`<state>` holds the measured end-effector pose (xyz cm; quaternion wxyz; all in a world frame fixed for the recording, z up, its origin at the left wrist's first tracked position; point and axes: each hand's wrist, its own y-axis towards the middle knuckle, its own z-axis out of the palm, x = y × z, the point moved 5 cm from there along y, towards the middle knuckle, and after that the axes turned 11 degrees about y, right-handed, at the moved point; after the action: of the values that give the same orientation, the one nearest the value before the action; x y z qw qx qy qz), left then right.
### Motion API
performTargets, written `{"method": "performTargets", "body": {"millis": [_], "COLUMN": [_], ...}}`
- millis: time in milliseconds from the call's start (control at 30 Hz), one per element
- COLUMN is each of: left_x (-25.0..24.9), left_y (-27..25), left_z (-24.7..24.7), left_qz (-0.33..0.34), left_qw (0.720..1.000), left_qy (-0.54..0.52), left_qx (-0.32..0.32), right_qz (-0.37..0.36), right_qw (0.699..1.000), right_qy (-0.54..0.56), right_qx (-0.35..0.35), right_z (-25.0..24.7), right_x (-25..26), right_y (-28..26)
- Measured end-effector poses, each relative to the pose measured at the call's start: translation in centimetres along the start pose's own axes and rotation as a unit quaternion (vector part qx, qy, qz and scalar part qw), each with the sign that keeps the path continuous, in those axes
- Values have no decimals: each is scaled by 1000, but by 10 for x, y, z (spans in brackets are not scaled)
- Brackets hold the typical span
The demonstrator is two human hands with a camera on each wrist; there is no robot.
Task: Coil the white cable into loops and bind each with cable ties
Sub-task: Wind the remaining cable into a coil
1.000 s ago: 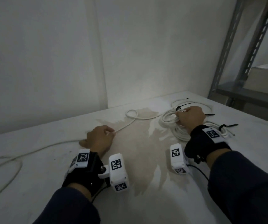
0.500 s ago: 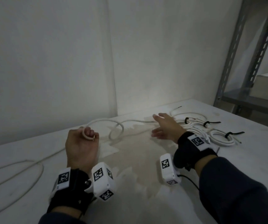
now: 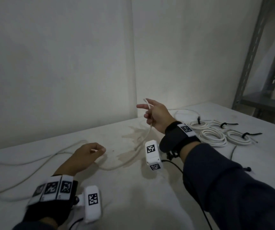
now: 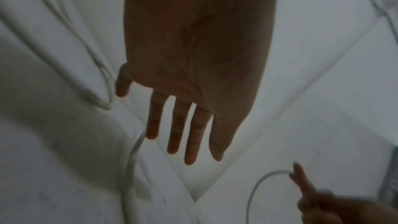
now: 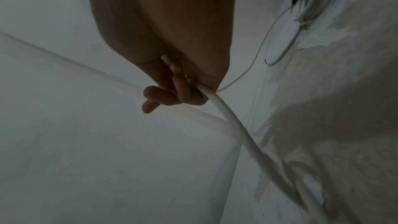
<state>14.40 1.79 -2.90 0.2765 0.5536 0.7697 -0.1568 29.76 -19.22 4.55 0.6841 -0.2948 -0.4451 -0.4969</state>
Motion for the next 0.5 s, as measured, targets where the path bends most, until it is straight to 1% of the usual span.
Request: {"method": "performTargets", "body": {"millis": [67,100,133,167,233,267,300,333,400,467,500], "left_x": [-12,-25,-43,-61,-91,-101,-106,-111,-113,-105,-99], "left_y": [-5,-9,-15,-21,-29,-32,-33,-38,-47,-56,-62], "left_z": [2,2,4,7,20,26,31,33,31,26,21], "left_qz": [-3,6,22,40,82,101,117,127,143,163,162], "left_qw": [998,998,999,998,982,973,968,965,969,975,981], "left_qy": [44,45,16,-37,-147,-178,-194,-205,-190,-149,-111], "left_qx": [34,35,34,44,91,109,113,102,64,26,8], "right_qz": [-21,-21,-15,-2,31,41,45,46,55,81,99], "right_qw": [998,996,991,985,974,969,968,967,968,964,961], "right_qy": [43,72,101,122,129,124,119,117,137,194,222], "right_qx": [28,49,82,119,186,207,217,220,205,165,134], "right_z": [10,16,24,32,48,54,56,57,51,39,31], "right_x": [4,3,2,-1,-7,-9,-11,-12,-12,-12,-13], "right_y": [-14,-22,-30,-39,-56,-64,-70,-75,-82,-86,-87]}}
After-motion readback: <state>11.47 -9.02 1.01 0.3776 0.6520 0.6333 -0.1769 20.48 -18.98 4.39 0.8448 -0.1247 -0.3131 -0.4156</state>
